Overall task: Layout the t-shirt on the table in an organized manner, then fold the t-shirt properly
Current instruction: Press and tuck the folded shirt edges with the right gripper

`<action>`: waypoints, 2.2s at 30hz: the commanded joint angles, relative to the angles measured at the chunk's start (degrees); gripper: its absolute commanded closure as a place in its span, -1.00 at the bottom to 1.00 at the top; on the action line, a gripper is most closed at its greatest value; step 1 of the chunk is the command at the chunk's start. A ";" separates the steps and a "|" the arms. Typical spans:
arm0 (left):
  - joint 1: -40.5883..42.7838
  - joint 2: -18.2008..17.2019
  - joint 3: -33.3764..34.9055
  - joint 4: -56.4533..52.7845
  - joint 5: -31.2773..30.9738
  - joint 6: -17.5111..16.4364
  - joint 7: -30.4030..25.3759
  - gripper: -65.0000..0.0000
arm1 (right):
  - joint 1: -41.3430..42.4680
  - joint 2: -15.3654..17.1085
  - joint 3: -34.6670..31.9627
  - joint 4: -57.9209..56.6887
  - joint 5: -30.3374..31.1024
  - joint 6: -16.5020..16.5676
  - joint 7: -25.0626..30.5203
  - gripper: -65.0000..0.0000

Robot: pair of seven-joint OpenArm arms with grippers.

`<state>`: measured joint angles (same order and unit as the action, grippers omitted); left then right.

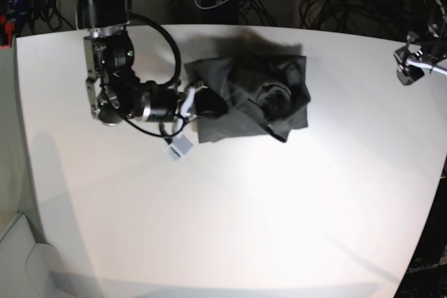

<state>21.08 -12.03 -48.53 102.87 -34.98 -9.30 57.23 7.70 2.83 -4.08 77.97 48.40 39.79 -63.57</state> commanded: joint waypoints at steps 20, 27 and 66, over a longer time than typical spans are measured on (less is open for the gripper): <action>0.15 -0.67 -0.39 1.35 -0.84 -0.33 -0.75 -0.44 | 3.06 -9.03 -24.01 1.63 1.66 0.21 0.67 1.00; 1.38 -0.67 -0.21 1.09 -0.93 -0.41 -0.75 -0.44 | 5.26 -6.92 -23.22 8.66 1.66 0.21 0.67 1.00; 3.40 4.34 4.18 4.43 -0.93 -0.41 -0.75 -0.43 | 15.99 -5.51 -24.63 -28.08 1.58 0.21 35.22 1.00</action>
<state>24.43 -7.11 -44.03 106.19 -35.42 -9.47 57.19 22.04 -2.09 -28.75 48.62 48.64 39.29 -29.78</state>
